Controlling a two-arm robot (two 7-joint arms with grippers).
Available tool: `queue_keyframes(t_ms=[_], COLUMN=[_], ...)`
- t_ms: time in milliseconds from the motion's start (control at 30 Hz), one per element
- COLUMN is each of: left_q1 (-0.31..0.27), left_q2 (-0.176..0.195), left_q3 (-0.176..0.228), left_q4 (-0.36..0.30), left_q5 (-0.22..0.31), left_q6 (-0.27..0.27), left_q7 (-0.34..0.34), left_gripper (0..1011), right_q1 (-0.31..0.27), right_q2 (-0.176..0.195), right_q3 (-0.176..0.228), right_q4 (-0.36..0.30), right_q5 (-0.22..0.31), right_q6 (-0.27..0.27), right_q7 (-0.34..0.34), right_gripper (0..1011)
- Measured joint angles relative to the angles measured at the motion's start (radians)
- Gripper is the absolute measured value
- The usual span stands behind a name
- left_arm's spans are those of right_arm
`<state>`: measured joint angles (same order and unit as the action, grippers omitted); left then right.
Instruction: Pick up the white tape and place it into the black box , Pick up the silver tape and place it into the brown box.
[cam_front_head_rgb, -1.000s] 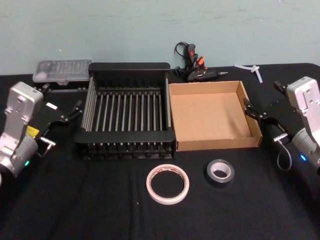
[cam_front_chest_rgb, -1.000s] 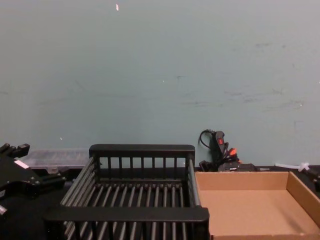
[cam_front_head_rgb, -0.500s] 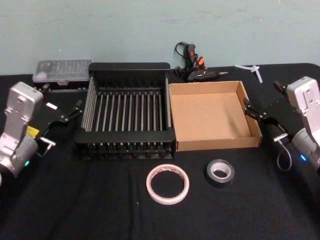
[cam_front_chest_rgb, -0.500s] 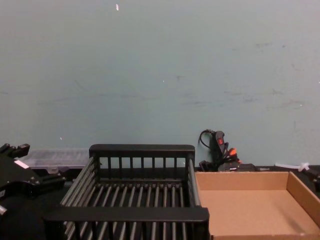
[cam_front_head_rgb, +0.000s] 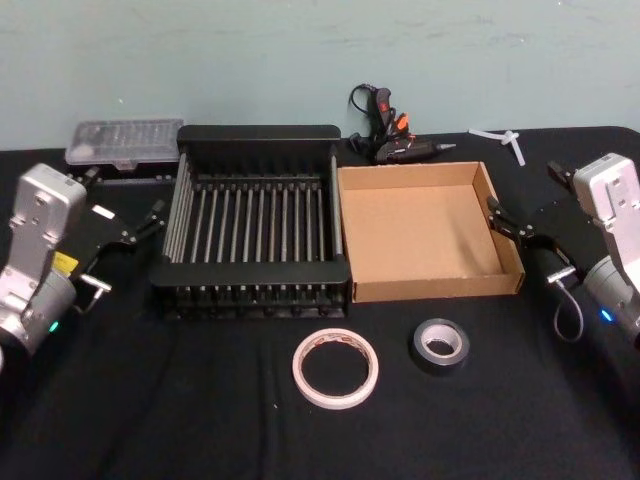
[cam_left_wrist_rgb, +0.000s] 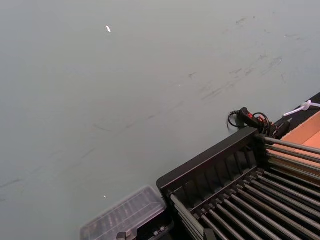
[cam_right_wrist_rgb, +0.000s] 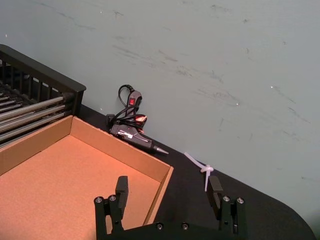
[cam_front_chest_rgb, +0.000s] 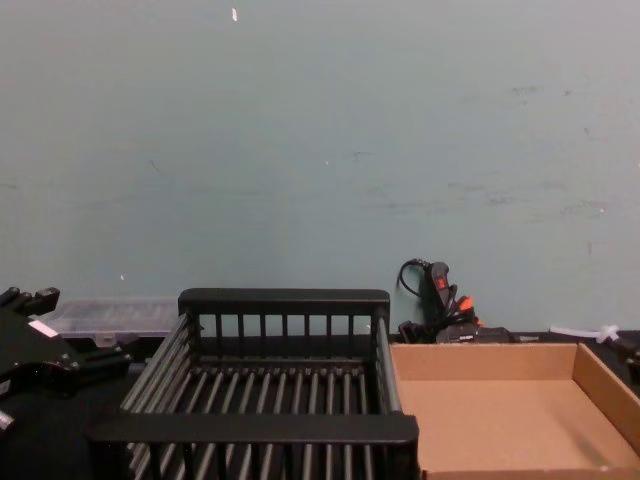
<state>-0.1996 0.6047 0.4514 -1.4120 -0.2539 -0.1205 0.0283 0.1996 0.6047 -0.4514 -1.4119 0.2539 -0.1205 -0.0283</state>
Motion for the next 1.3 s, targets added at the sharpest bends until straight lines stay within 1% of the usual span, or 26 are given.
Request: queue_keyframes(t_ms=[533,833,1067,1167,1300], left_q1=[0.000,0.000,0.000,0.000,0.000], left_q2=[0.000,0.000,0.000,0.000,0.000], left_q3=[0.000,0.000,0.000,0.000,0.000], left_q4=[0.000,0.000,0.000,0.000,0.000], left_q5=[0.000,0.000,0.000,0.000,0.000], left_q6=[0.000,0.000,0.000,0.000,0.000], left_q7=[0.000,0.000,0.000,0.000,0.000], left_gripper=[1001,1001,1002,1001,1001], right_q1=[0.000,-0.013,-0.045,-0.063,-0.100], right_q2=[0.000,-0.008,-0.004,-0.001,0.005], right_q3=[0.000,0.020,0.043,0.055,0.075], right_q4=[0.000,-0.012,-0.061,-0.093,-0.158], right_q5=[0.000,-0.005,0.014,0.028,0.051], right_q6=[0.000,0.004,0.039,0.066,0.122], right_q7=[0.000,0.026,0.056,0.066,0.074], right_gripper=[1002,1002,1002,1002,1002])
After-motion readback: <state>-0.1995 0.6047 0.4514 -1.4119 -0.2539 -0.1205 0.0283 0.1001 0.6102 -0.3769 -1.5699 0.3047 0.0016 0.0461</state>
